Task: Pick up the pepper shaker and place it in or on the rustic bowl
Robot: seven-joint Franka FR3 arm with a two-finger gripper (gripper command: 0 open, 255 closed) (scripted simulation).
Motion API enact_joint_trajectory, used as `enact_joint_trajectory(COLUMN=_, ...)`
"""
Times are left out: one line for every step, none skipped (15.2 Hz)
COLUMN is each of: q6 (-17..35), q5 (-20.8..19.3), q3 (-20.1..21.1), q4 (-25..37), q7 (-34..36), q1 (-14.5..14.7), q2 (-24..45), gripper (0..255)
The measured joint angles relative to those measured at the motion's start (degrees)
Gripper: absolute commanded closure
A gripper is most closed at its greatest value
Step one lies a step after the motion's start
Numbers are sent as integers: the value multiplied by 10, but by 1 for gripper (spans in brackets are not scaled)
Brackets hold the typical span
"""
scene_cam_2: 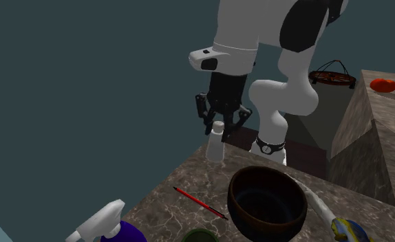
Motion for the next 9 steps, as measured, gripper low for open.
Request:
enact_joint_trajectory(q6=-9, q5=1, q3=0, q4=8, q7=-1, q1=0, q2=0, gripper=255)
enact_joint_trajectory(q6=-20, q5=1, q3=1, q4=18, q7=-2, q1=0, q2=-2, gripper=255)
enact_joint_trajectory(q6=-26, q5=1, q3=0, q4=22, q7=-3, q1=0, q2=-4, gripper=255)
enact_joint_trajectory(q6=-33, q5=2, q3=1, q4=29, q7=-3, q1=1, q2=-3, gripper=255)
enact_joint_trajectory(q6=-41, q5=2, q3=1, q4=35, q7=-4, q1=1, q2=-6, gripper=255)
enact_joint_trajectory(q6=-49, q5=2, q3=1, q4=42, q7=-6, q1=0, q2=-7, gripper=255)
enact_joint_trajectory(q6=-57, q5=3, q3=2, q4=50, q7=-5, q1=1, q2=-7, gripper=255)
enact_joint_trajectory(q6=-63, q5=3, q3=2, q4=56, q7=-6, q1=1, q2=-7, gripper=255)
enact_joint_trajectory(q6=-71, q5=4, q3=2, q4=64, q7=-7, q1=1, q2=-7, gripper=255)
